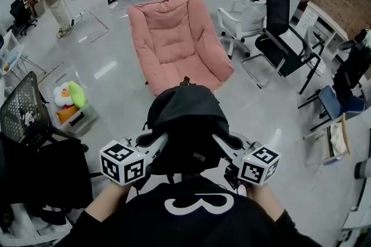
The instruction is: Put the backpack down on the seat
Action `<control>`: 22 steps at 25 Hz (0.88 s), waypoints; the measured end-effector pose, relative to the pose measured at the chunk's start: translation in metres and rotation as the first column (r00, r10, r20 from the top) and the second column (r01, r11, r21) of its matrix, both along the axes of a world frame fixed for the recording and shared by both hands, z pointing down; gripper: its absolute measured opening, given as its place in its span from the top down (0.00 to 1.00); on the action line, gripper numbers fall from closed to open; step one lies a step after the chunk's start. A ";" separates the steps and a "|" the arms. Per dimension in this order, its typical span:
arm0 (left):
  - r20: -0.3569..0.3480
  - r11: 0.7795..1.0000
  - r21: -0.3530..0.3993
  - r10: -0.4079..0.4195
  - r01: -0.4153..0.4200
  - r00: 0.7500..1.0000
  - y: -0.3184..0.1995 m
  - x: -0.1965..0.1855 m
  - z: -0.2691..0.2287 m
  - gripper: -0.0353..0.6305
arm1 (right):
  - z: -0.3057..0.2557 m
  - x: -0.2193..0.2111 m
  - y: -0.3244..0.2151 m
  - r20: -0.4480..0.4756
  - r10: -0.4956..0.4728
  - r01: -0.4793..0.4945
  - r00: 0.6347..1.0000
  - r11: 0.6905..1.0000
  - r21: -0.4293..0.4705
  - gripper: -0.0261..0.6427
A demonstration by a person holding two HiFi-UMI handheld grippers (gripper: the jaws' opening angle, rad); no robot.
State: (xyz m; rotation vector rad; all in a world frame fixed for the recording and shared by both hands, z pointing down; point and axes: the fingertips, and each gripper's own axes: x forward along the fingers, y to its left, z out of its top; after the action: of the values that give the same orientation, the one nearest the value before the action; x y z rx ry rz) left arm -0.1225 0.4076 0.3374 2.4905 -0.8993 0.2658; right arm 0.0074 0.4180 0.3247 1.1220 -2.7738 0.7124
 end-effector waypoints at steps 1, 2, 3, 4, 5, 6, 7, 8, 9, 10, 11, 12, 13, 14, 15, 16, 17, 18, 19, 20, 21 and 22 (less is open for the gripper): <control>0.004 1.000 -0.003 0.001 -0.001 1.000 -0.002 0.000 0.001 0.92 | 0.002 0.001 -0.003 0.001 0.004 -0.004 1.000 1.000 -0.005 0.92; 0.008 1.000 -0.006 0.002 -0.002 1.000 -0.005 0.001 0.003 0.92 | 0.005 0.001 -0.006 0.002 0.007 -0.007 1.000 1.000 -0.011 0.92; 0.011 1.000 -0.009 0.002 -0.002 1.000 -0.009 0.002 0.005 0.92 | 0.007 0.002 -0.010 0.003 0.007 -0.007 1.000 1.000 -0.016 0.92; 0.015 1.000 -0.012 0.002 -0.002 1.000 -0.013 0.003 0.006 0.92 | 0.010 0.003 -0.014 0.006 0.006 -0.006 1.000 1.000 -0.020 0.92; 0.018 1.000 -0.016 0.002 -0.001 1.000 -0.017 0.004 0.008 0.92 | 0.012 0.005 -0.018 0.009 0.004 -0.004 1.000 1.000 -0.024 0.92; 0.021 1.000 -0.021 0.002 -0.001 1.000 -0.022 0.006 0.011 0.92 | 0.015 0.007 -0.023 0.012 0.004 -0.003 1.000 1.000 -0.028 0.92; 0.024 1.000 -0.026 0.002 -0.002 1.000 -0.027 0.008 0.014 0.92 | 0.019 0.009 -0.029 0.014 0.005 -0.005 1.000 0.999 -0.033 0.92; 0.026 0.999 -0.033 0.002 -0.001 1.000 -0.034 0.010 0.018 0.92 | 0.022 0.010 -0.036 0.016 0.007 -0.006 1.000 0.999 -0.037 0.92; 0.028 0.999 -0.040 0.002 -0.001 1.000 -0.041 0.011 0.022 0.92 | 0.026 0.011 -0.043 0.018 0.008 -0.007 1.000 0.999 -0.041 0.92; 0.030 0.999 -0.047 0.002 -0.001 1.000 -0.048 0.012 0.026 0.92 | 0.030 0.012 -0.051 0.021 0.009 -0.008 1.000 0.999 -0.046 0.92; 0.032 0.999 -0.055 0.002 -0.001 0.999 -0.056 0.013 0.030 0.92 | 0.035 0.014 -0.059 0.023 0.009 -0.008 1.000 0.999 -0.053 0.92; 0.036 0.998 -0.062 0.003 -0.001 0.999 -0.064 0.015 0.034 0.92 | 0.039 0.015 -0.067 0.024 0.008 -0.007 1.000 0.998 -0.061 0.92; 0.040 0.998 -0.070 0.003 0.000 0.999 -0.072 0.017 0.037 0.92 | 0.042 0.018 -0.075 0.027 0.007 -0.005 1.000 0.998 -0.070 0.92; 0.043 0.997 -0.079 0.003 0.000 0.999 -0.081 0.020 0.041 0.92 | 0.046 0.020 -0.084 0.029 0.006 -0.004 1.000 0.997 -0.080 0.92; 0.045 0.996 -0.089 0.002 0.002 0.999 -0.091 0.022 0.044 0.92 | 0.049 0.023 -0.094 0.031 0.005 -0.003 1.000 0.996 -0.090 0.92; 0.046 0.995 -0.100 0.000 0.004 0.999 -0.101 0.025 0.048 0.92 | 0.053 0.025 -0.105 0.033 0.004 -0.001 0.999 0.995 -0.099 0.92; 0.047 0.994 -0.111 -0.002 0.007 0.999 -0.112 0.027 0.051 0.92 | 0.056 0.027 -0.116 0.034 0.002 0.002 0.999 0.994 -0.108 0.92; 0.049 0.992 -0.122 -0.005 0.011 0.999 -0.123 0.029 0.055 0.92 | 0.059 0.029 -0.128 0.036 -0.002 0.006 0.999 0.993 -0.116 0.92; 0.052 0.991 -0.134 -0.007 0.014 0.999 -0.134 0.032 0.057 0.92 | 0.062 0.032 -0.140 0.038 -0.005 0.010 0.999 0.992 -0.123 0.92; 0.055 0.989 -0.144 -0.008 0.016 0.998 -0.145 0.035 0.060 0.92 | 0.064 0.034 -0.152 0.040 -0.009 0.014 0.999 0.991 -0.130 0.92; 0.059 0.988 -0.153 -0.009 0.018 0.998 -0.155 0.038 0.061 0.92 | 0.066 0.037 -0.163 0.042 -0.011 0.017 0.999 0.991 -0.136 0.92; 0.064 0.987 -0.161 -0.008 0.018 0.998 -0.166 0.042 0.063 0.92 | 0.068 0.041 -0.174 0.044 -0.013 0.019 0.999 0.990 -0.141 0.92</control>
State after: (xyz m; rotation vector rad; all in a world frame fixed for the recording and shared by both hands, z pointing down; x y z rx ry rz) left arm -0.0809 0.2419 0.4005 2.3378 -0.8826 0.3983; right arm 0.0482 0.2440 0.3925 1.0682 -2.7132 0.9252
